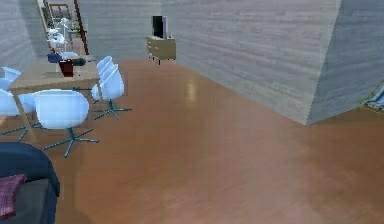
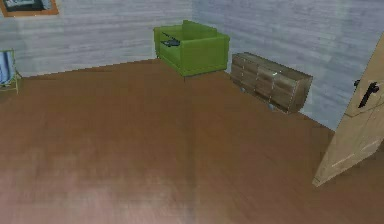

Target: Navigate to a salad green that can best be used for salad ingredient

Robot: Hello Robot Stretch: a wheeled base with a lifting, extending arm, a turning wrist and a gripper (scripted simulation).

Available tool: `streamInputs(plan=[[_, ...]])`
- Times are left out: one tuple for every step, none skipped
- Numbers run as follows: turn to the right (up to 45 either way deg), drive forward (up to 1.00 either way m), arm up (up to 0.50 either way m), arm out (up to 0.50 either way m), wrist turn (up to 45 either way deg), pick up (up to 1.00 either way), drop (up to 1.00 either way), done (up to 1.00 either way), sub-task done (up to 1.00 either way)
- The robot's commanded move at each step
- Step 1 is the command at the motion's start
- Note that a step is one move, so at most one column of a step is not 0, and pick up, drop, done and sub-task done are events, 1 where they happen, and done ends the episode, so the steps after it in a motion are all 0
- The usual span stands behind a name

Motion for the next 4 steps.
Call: streamInputs(plan=[[-6.0,0.0,0.0,0.0,0.0,0.0,0.0,0.0,0.0],[0.0,1.0,0.0,0.0,0.0,0.0,0.0,0.0,0.0],[0.0,1.0,0.0,0.0,0.0,0.0,0.0,0.0,0.0],[-3.0,0.0,0.0,0.0,0.0,0.0,0.0,0.0,0.0]])
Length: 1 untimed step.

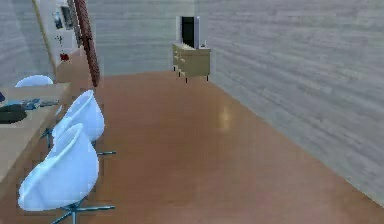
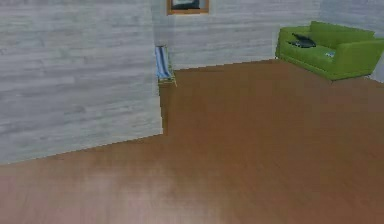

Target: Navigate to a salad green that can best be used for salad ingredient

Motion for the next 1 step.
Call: streamInputs(plan=[[0.0,1.0,0.0,0.0,0.0,0.0,0.0,0.0,0.0]])
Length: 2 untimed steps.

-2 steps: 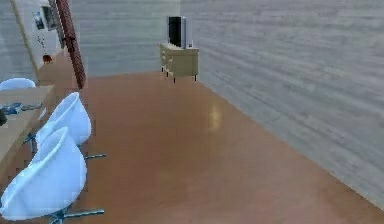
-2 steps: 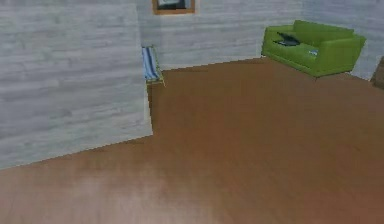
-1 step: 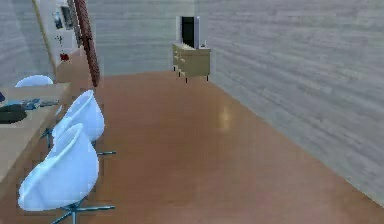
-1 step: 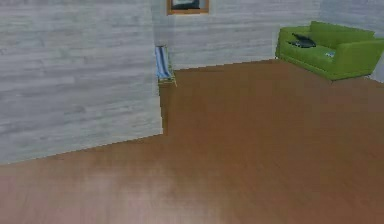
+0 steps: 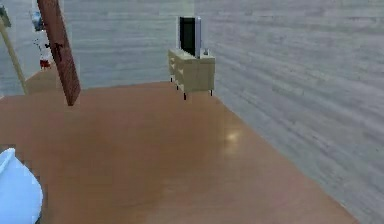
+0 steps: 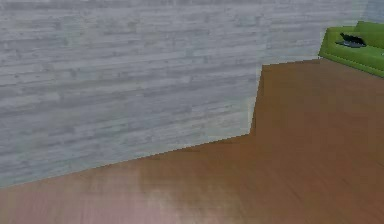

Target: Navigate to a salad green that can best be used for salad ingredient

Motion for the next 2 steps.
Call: streamInputs(plan=[[-12.0,0.0,0.0,0.0,0.0,0.0,0.0,0.0,0.0],[-3.0,0.0,0.0,0.0,0.0,0.0,0.0,0.0,0.0]])
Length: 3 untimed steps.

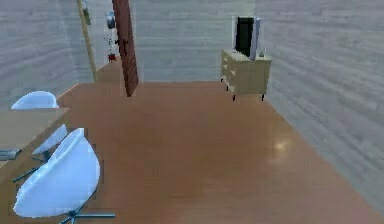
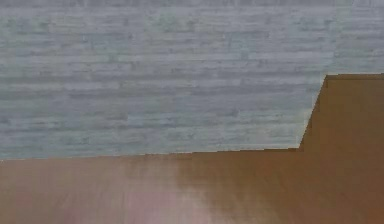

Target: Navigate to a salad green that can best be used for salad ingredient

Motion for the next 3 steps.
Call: streamInputs(plan=[[0.0,0.05,0.0,0.0,0.0,0.0,0.0,0.0,0.0],[-9.0,0.0,0.0,0.0,0.0,0.0,0.0,0.0,0.0],[0.0,1.0,0.0,0.0,0.0,0.0,0.0,0.0,0.0]])
